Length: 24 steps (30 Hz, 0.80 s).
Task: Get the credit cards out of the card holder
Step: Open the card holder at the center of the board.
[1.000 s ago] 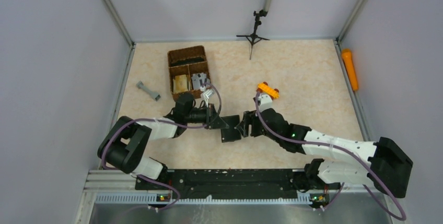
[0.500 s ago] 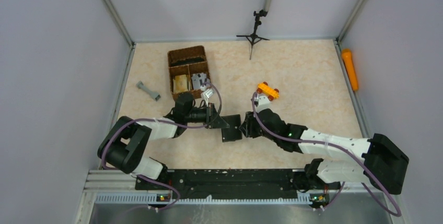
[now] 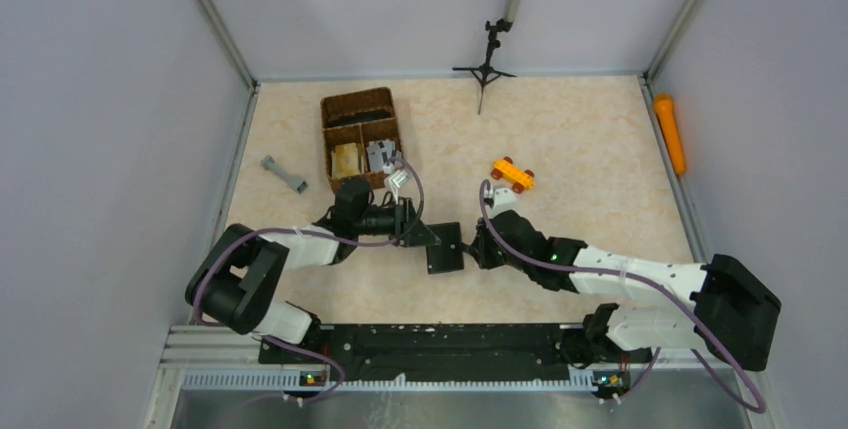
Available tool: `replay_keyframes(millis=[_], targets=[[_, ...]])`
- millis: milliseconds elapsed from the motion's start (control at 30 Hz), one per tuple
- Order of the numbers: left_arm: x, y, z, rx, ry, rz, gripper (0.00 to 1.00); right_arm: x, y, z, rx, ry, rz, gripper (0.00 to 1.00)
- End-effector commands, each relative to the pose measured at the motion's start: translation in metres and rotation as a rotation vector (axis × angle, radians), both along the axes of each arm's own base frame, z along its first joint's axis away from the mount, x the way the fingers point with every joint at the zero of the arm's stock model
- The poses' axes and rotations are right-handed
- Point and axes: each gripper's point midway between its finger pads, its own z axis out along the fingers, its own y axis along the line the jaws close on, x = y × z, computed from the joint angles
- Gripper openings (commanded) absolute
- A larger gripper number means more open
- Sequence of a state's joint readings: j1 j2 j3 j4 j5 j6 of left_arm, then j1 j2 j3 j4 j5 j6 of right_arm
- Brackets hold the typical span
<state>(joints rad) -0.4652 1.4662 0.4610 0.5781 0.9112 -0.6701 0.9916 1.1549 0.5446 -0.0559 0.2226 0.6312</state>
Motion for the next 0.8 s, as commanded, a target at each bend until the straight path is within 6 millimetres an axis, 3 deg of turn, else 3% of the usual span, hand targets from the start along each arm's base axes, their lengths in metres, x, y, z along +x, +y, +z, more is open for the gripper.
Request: replay_keyframes(millis=[0,67,167,500,767], targets=[[0.014,0.005,0.007,0.036,-0.096,0.06,0.52,0.011,0.002,0.031,0.026,-0.034,-0.042,0.0],[0.019,0.01,0.003,0.081,-0.112,0.104,0.6,0.017,-0.007,0.039,-0.012,-0.041,-0.092,0.0],[0.024,0.018,0.0,0.127,-0.135,0.154,0.65,0.016,-0.013,0.046,-0.043,-0.032,-0.111,0.0],[0.02,0.017,0.003,0.118,-0.144,0.14,0.7,0.005,0.012,0.099,0.155,-0.046,-0.026,0.0],[0.015,0.008,-0.003,0.084,-0.071,0.072,0.69,0.008,0.011,0.081,0.115,-0.032,-0.034,0.0]])
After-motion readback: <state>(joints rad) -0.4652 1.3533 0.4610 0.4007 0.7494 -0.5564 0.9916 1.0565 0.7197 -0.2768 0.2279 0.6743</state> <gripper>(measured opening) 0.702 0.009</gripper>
